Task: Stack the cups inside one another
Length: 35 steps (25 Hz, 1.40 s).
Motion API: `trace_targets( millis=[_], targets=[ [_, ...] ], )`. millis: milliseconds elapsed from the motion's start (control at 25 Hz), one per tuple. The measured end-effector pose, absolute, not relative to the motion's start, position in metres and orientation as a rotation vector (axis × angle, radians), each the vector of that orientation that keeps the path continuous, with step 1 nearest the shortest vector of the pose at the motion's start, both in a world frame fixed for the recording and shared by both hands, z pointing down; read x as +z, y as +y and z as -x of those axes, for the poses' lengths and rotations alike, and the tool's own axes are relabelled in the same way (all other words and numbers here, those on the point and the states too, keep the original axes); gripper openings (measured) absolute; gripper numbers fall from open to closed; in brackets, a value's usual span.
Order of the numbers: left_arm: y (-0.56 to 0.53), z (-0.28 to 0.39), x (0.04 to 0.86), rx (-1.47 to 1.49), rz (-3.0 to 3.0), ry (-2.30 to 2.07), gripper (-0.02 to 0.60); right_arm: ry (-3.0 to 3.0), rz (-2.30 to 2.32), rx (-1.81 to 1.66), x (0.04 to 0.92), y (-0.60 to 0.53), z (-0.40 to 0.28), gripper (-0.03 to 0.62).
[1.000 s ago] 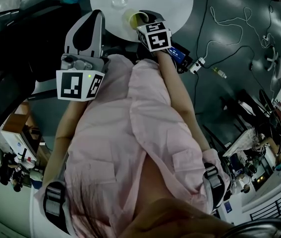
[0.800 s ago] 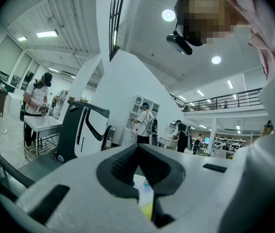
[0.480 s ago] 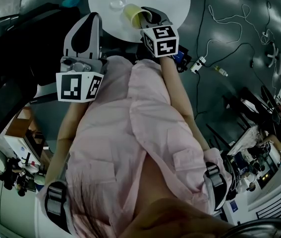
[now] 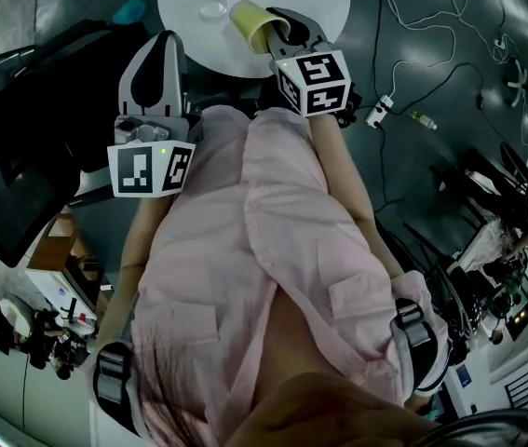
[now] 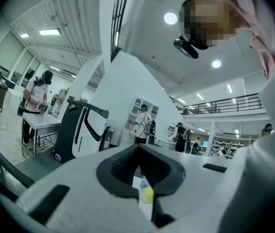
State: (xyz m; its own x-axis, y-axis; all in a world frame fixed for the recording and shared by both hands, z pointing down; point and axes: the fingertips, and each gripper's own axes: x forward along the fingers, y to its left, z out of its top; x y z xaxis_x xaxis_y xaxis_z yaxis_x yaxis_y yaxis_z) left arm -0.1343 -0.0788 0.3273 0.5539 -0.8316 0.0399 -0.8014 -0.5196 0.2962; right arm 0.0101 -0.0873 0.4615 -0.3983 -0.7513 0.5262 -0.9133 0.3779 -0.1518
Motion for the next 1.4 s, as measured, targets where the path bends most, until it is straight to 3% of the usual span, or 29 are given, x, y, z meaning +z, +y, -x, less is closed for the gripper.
trace_targets(
  millis=[760, 1400],
  targets=[
    [-0.083, 0.130, 0.323, -0.178, -2.531, -1.309, 0.015, -2.355, -1.790, 0.489, 0.354, -0.077, -0.051, 0.038],
    [-0.086, 0.126, 0.316, -0.156, -2.571, -1.316, 0.015, -2.316, -1.992, 0.544, 0.341, -0.033, -0.079, 0.038]
  ],
)
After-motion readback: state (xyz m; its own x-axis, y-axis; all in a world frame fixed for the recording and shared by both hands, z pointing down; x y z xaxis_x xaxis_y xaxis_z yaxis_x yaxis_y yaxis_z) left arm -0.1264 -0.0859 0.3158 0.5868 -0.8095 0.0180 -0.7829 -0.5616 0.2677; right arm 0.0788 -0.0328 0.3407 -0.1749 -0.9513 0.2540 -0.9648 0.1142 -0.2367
